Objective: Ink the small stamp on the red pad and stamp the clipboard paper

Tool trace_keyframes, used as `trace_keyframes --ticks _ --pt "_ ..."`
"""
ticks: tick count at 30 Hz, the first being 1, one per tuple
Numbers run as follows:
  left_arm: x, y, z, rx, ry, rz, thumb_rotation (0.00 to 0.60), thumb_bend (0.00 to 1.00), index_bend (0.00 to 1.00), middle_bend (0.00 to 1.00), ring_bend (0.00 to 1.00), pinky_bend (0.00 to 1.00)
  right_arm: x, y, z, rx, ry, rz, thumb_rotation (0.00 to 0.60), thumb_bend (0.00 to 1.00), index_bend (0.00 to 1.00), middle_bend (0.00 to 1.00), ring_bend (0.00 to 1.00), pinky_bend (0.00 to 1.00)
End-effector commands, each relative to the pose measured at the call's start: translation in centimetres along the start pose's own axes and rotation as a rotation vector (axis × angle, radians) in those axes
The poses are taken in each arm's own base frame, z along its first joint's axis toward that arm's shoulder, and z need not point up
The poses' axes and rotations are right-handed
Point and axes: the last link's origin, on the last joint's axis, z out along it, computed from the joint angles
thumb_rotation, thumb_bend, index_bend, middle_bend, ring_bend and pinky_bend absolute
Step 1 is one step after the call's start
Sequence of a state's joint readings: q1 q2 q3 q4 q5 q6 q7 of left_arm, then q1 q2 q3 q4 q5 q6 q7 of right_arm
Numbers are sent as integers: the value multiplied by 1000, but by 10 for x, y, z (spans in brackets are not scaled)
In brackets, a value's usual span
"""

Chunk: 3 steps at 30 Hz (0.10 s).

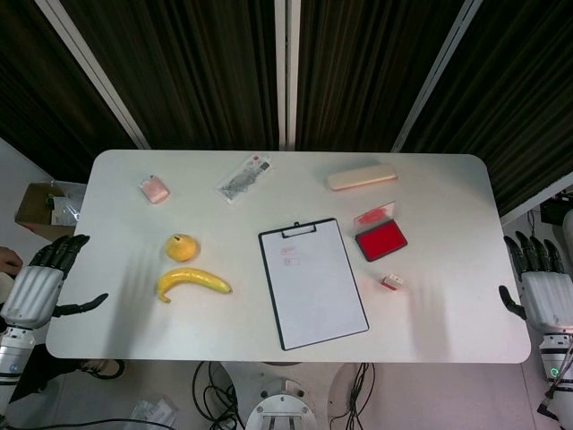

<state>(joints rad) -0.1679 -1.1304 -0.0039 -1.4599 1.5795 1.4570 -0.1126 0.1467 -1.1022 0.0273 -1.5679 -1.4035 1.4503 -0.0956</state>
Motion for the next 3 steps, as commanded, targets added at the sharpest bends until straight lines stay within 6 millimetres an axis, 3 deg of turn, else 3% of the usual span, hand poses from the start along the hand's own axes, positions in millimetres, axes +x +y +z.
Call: trace_keyframes --ticks 1,3 --pt "1 0 0 1 1 2 216 105 80 92 94 184 -11 0 -13 3 7 14 600 260 0 0 0 0" --pt "1 0 0 2 6 8 217 105 80 92 94 184 -12 -2 -13 10 16 17 600 259 0 0 0 0"
